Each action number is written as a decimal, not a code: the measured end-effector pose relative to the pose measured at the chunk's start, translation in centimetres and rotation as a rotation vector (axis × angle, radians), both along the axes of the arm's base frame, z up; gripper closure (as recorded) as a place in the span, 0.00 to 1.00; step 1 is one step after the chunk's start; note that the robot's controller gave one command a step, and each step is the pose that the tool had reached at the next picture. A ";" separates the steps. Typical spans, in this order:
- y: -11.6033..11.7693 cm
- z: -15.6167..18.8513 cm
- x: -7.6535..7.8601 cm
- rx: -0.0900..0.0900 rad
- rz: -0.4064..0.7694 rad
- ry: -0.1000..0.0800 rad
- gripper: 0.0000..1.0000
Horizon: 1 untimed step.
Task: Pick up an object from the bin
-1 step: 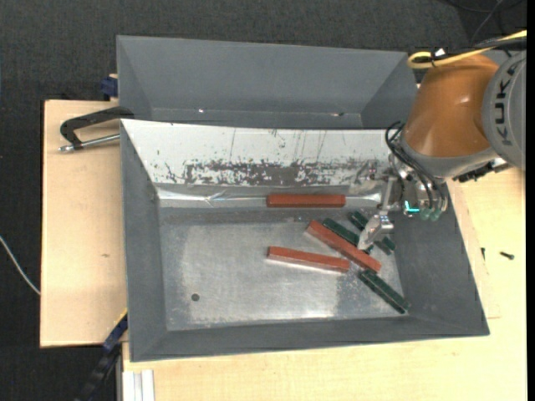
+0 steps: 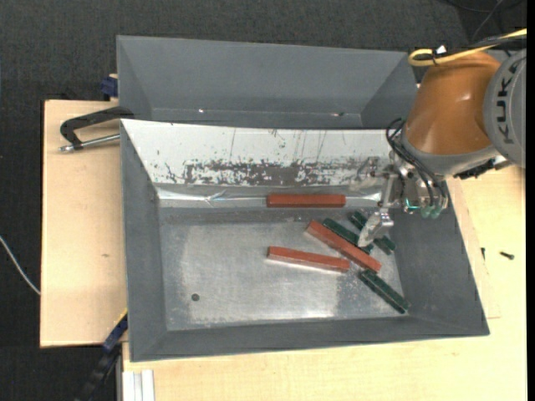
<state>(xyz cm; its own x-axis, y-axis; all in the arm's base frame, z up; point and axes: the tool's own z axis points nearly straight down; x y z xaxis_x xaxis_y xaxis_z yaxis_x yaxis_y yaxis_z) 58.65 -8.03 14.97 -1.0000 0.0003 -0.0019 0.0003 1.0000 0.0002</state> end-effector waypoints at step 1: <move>0.9 -7.3 -2.8 -0.001 0.015 -0.004 1.00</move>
Offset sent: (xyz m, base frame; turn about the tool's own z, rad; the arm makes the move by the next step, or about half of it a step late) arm 0.0000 0.0000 0.0000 0.0000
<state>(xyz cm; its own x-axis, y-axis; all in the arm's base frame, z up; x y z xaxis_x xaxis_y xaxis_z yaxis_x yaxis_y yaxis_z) 55.80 -7.18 7.72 -0.9999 -0.0147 -0.0055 -0.0147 0.9999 -0.0011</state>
